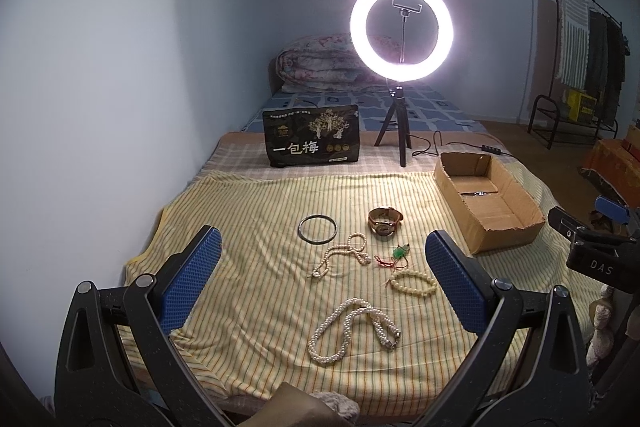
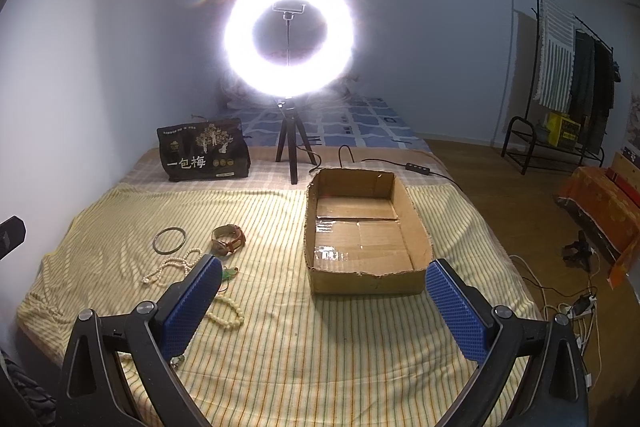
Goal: Organize jewelry
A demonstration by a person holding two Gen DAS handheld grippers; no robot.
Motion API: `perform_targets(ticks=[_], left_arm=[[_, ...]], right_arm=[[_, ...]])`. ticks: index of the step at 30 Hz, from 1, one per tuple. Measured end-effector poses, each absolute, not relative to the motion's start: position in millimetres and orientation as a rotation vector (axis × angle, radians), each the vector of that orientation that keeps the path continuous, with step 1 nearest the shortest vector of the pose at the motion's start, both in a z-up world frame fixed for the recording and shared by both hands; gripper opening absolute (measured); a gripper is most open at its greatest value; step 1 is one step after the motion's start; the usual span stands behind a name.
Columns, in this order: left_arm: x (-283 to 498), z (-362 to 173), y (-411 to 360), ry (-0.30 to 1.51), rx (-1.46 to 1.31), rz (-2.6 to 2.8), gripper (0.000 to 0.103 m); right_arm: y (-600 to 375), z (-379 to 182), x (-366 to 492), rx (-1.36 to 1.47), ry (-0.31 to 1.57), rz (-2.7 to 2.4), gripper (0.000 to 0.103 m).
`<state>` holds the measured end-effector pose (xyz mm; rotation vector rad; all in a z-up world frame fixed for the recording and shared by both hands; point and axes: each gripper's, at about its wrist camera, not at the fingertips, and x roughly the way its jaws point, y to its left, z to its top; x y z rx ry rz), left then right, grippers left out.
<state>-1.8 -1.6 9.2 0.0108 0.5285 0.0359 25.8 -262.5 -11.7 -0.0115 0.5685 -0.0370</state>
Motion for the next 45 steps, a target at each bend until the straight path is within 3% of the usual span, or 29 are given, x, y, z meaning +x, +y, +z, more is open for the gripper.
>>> perform_targets(ticks=[14,30,36,41,45], left_arm=[[8,-2,27,0.575,0.002,0.080,0.103],[59,-25,65,0.735,0.036,0.019,0.103],[84,-46,67,0.839,0.011,-0.065,0.077],[104,-77,64,0.966,-0.037,-0.144,0.061],[118,-100,71,1.057,-0.088,-0.159,0.052]], right_arm=[[-239,-25,37,-0.060,0.552,0.077,0.103],[-209,-51,82,-0.226,0.692,0.252,0.103],[-205,-79,110,-0.208,0.846,0.339,0.092],[-208,-100,128,-0.202,0.946,0.355,0.077],[-208,-115,140,-0.182,1.012,0.375,0.073]])
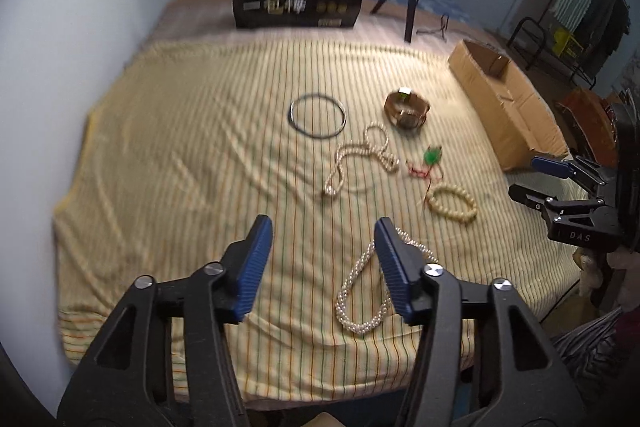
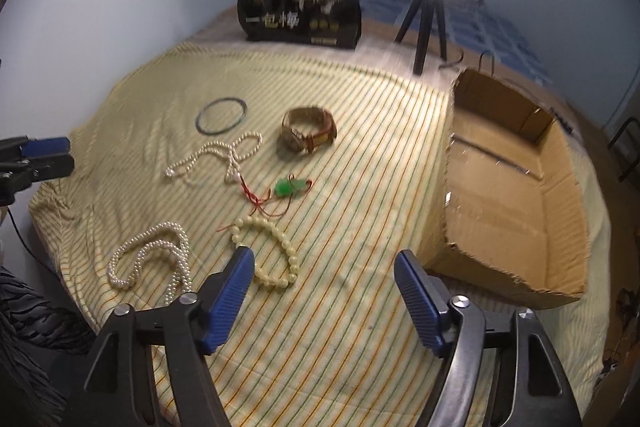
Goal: Organize jewelry
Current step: 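Move the left tool to the twisted pearl necklace while the right tool approaches the cream bead bracelet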
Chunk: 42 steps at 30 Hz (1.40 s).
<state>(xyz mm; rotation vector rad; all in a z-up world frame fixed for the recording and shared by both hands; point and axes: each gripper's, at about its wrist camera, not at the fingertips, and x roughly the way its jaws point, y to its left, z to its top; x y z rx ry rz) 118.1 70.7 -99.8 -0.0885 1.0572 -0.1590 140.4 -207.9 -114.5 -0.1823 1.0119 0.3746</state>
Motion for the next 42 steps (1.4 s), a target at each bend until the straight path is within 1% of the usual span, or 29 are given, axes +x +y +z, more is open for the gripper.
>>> perform_targets(ticks=[2,4,6,11,12,14,19,26,40,42], left_arm=[[120,-106,70,1.067,-0.095,-0.164,0.052],[123,-114,66,1.088,-0.090,-0.177,0.050],[127,-125,62,1.127,-0.087,-0.197,0.042],[134,-151,53,1.200,-0.088,-0.236,0.040],[135,-156,52,1.212,-0.087,-0.240,0.036],[137,-163,52,1.237,-0.088,-0.243,0.032],[136,-177,49,1.269,-0.082,-0.253,0.031],[131,-187,36,1.284,-0.014,-0.276,0.022],[131,-205,6,1.259,0.133,-0.253,0.021],[132,-206,1,1.249,0.143,-0.245,0.019]], right_arm=[[-206,-120,144,-0.172,1.040,0.390,0.069],[-204,-127,149,-0.161,1.070,0.410,0.065],[-200,-133,152,-0.158,1.089,0.419,0.060],[-193,-152,160,-0.147,1.149,0.437,0.052],[-193,-155,161,-0.145,1.160,0.438,0.049],[-192,-160,162,-0.141,1.178,0.442,0.045],[-189,-166,168,-0.151,1.196,0.441,0.041],[-185,-172,172,-0.160,1.205,0.444,0.038],[-170,-181,179,-0.248,1.196,0.438,0.038],[-165,-182,180,-0.280,1.186,0.433,0.038]])
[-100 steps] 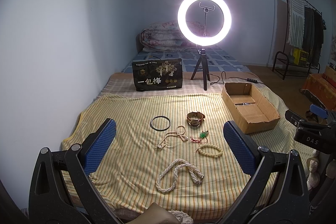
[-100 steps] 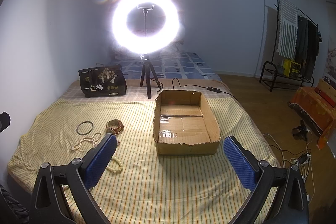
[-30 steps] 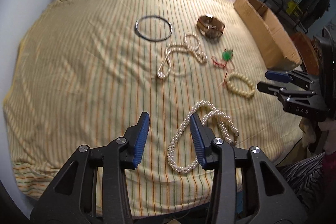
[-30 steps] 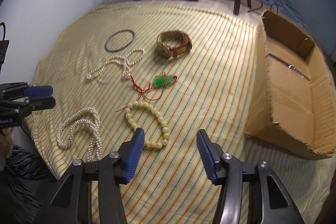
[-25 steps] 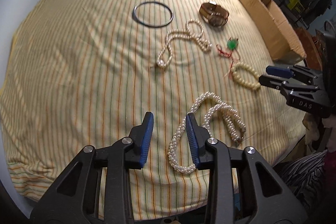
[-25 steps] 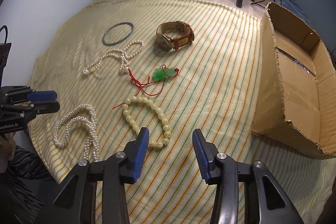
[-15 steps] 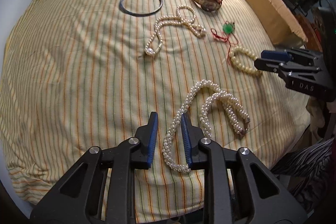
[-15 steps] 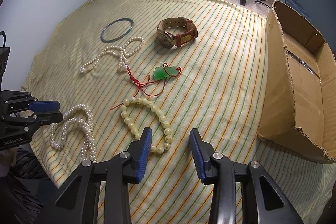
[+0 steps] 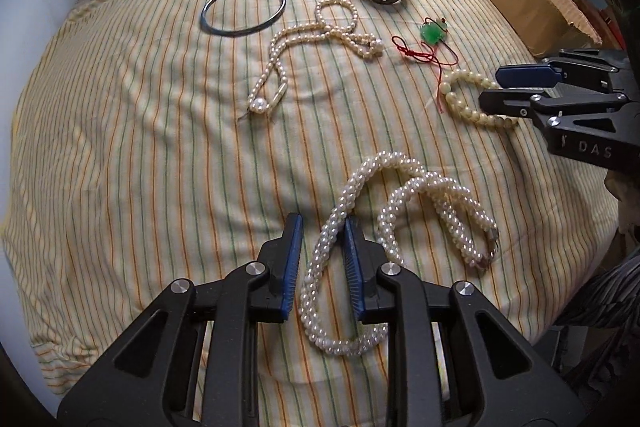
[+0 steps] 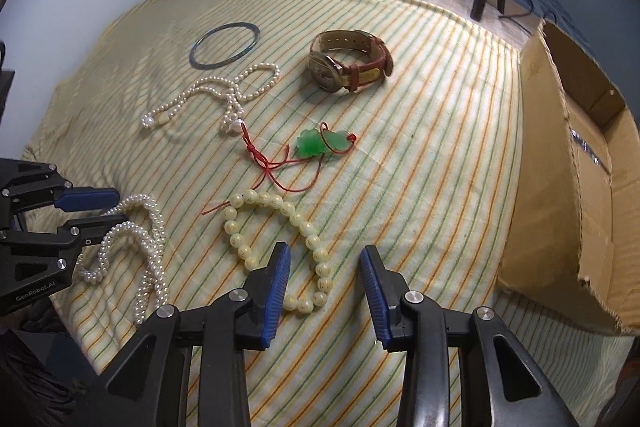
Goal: Organize jewelry
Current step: 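Move the left tool to the twisted pearl necklace while the right tool approaches the cream bead bracelet, then close the left tool on the pearl necklace while the right tool closes on the bead bracelet, then carry the pearl necklace in the left tool while the right tool carries the bracelet over the box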
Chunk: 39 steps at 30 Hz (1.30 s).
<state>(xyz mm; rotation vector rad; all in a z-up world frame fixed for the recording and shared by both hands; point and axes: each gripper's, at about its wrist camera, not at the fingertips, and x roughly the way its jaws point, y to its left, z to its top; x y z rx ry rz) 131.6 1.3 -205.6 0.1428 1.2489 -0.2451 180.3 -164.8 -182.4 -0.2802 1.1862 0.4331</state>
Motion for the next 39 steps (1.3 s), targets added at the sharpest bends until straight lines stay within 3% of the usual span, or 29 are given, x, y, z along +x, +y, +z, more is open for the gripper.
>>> perform_targets(ticks=[6,9,11,14,39], left_arm=[[144,-209,-16,1.251,0.105,-0.239,0.009],[148,-208,-11,1.257,0.077,-0.241,0.007],[153,-207,-6,1.259,0.057,-0.243,0.007],[150,-198,9,1.250,0.011,-0.248,0.006],[149,-47,-17,0.901,-0.137,-0.375,0.006]], right_arm=[[-148,-185,176,-0.389,1.137,0.411,0.040],[-145,-185,174,-0.402,1.127,0.422,0.028],[-145,-184,172,-0.399,1.125,0.429,0.014],[-146,-181,169,-0.390,1.126,0.440,0.006],[-204,-70,160,-0.115,0.913,0.423,0.005]])
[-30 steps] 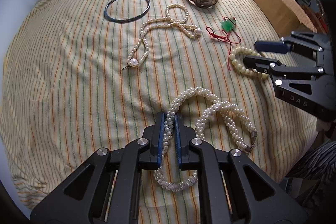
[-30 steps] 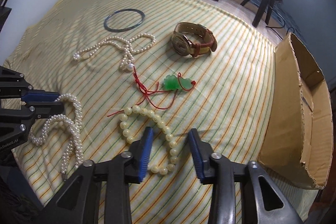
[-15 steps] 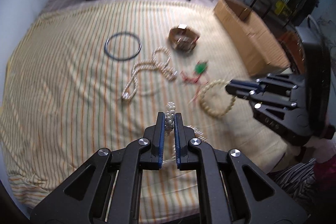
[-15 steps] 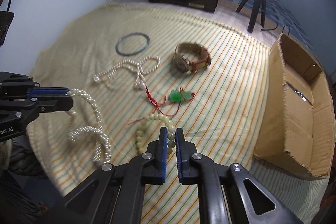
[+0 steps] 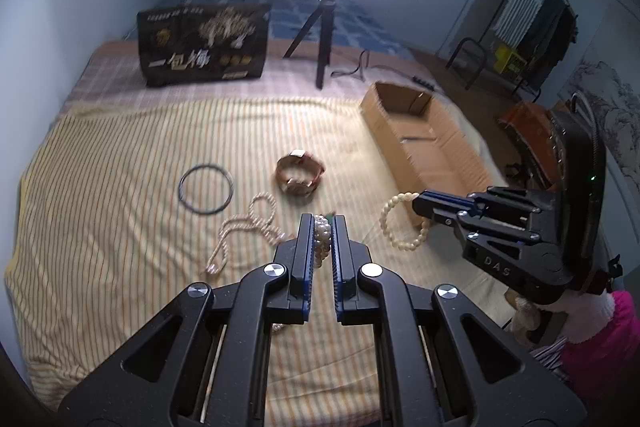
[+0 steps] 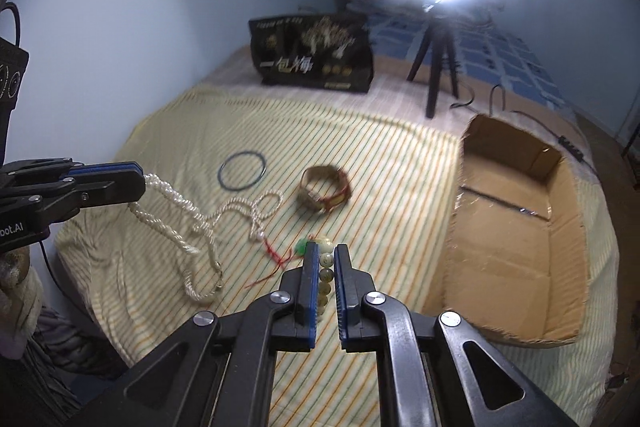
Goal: Organize jewelry
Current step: 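Carry the pearl necklace in the left tool while the right tool carries the bracelet over the box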
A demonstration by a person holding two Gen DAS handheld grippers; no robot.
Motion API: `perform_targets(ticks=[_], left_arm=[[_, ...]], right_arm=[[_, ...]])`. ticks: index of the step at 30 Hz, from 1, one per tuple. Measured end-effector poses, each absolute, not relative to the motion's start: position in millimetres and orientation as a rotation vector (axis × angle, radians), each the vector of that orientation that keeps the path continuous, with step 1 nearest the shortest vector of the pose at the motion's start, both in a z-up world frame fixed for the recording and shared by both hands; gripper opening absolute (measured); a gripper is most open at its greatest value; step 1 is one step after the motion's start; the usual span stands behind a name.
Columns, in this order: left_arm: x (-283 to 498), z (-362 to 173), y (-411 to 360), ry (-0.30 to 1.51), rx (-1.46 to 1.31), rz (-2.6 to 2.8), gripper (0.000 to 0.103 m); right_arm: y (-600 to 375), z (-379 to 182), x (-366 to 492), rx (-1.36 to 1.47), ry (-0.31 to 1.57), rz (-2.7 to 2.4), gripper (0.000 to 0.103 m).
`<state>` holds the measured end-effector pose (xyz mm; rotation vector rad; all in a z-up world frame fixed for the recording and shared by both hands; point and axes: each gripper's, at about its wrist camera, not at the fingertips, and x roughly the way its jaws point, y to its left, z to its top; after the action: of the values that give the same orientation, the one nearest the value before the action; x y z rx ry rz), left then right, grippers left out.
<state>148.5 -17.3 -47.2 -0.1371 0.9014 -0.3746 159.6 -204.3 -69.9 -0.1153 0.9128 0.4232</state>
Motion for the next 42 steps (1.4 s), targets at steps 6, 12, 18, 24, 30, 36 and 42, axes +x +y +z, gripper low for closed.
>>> perform_targets(ticks=[6,12,18,24,30,36,42], left_arm=[[158,-22,-33,0.845,-0.146,-0.405,0.000],[169,12,-50,0.758,-0.149,-0.437,0.000],[182,-7,-60,0.818,-0.097,-0.450,0.000],[193,-75,-53,1.049,-0.079,-0.407,0.012],[189,-130,-55,1.204,-0.083,-0.412,0.025],[190,-160,-67,1.297,-0.093,-0.403,0.036],[200,-178,-74,1.332,-0.115,-0.365,0.039]], right_arm=[[-229,-49,164,-0.080,0.866,0.378,0.005],[-260,-38,173,-0.029,0.842,0.314,0.005],[-279,-45,176,-0.012,0.863,0.284,0.005],[-286,-51,174,-0.010,0.879,0.276,0.005],[-286,-51,172,-0.010,0.879,0.276,0.005],[-286,-51,173,-0.009,0.879,0.277,0.005],[-289,-50,171,-0.004,0.877,0.274,0.005]])
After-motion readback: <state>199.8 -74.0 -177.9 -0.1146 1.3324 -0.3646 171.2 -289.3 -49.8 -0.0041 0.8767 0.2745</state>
